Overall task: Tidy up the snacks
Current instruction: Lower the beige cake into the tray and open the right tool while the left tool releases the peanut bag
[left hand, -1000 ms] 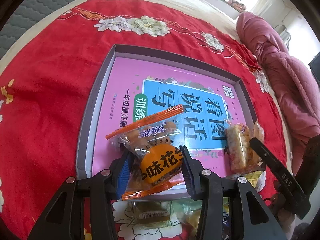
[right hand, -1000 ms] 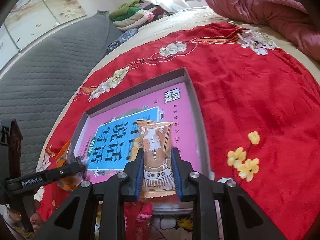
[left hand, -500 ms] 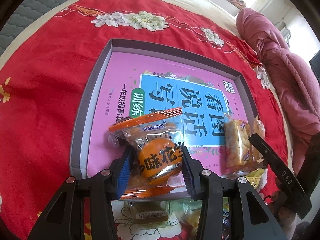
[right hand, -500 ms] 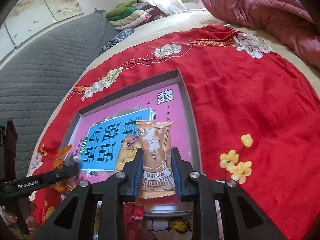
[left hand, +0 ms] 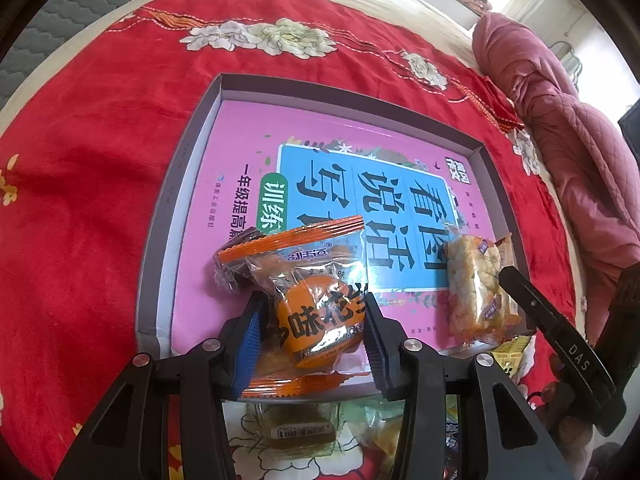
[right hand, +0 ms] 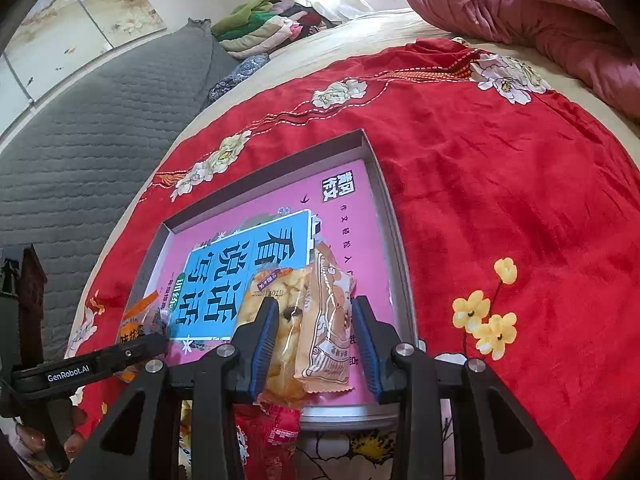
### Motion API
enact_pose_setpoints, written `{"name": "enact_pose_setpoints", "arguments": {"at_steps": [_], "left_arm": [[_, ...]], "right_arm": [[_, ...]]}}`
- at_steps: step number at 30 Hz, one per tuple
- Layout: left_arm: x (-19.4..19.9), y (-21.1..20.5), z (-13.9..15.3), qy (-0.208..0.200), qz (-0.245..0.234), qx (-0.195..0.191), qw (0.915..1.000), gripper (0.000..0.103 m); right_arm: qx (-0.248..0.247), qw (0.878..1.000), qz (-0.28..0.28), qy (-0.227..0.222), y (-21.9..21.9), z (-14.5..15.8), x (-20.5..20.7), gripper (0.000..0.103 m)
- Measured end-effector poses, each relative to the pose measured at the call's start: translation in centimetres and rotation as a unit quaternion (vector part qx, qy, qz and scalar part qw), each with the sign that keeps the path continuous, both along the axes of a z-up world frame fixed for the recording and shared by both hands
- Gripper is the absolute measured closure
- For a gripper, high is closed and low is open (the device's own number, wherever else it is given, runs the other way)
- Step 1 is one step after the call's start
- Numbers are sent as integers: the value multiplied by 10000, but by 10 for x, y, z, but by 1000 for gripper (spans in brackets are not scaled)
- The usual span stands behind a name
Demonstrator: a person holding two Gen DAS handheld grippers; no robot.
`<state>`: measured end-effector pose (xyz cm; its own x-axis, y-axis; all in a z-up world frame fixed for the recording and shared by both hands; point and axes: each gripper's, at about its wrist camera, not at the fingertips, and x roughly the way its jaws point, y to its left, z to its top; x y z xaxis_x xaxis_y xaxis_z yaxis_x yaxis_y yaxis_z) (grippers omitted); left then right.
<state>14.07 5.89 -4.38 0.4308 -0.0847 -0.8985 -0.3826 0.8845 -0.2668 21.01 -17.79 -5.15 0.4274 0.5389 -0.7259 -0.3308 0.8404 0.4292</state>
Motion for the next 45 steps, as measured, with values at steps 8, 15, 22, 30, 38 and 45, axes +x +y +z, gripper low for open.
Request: {"name": "enact_pose_setpoints", "arguments": {"at_steps": [8, 15, 22, 30, 38, 45], "left_arm": [[1, 0, 0, 13, 4, -19, 10000, 55], [5, -1, -4, 69, -41, -5, 10000, 55], [8, -7, -5, 134, -141, 101, 9998, 53], [5, -5, -1, 93, -139, 119, 9998, 48], [3, -4, 10, -4, -149, 156, 9998, 46], [-2, -2, 21, -128, -152, 216, 9996, 45]], "right_arm": [[13, 10000, -14, 22, -1, 1, 1, 65], [-22, 10000, 23, -28, 1, 3, 0, 65], [-32, 10000, 24, -38, 1, 4, 0, 62], [-97, 9998, 104, -167, 4, 8, -3, 58], [-67, 9997, 103, -212, 3, 11, -3, 57], [-106, 9994, 96, -301, 3, 15, -4, 56]]}}
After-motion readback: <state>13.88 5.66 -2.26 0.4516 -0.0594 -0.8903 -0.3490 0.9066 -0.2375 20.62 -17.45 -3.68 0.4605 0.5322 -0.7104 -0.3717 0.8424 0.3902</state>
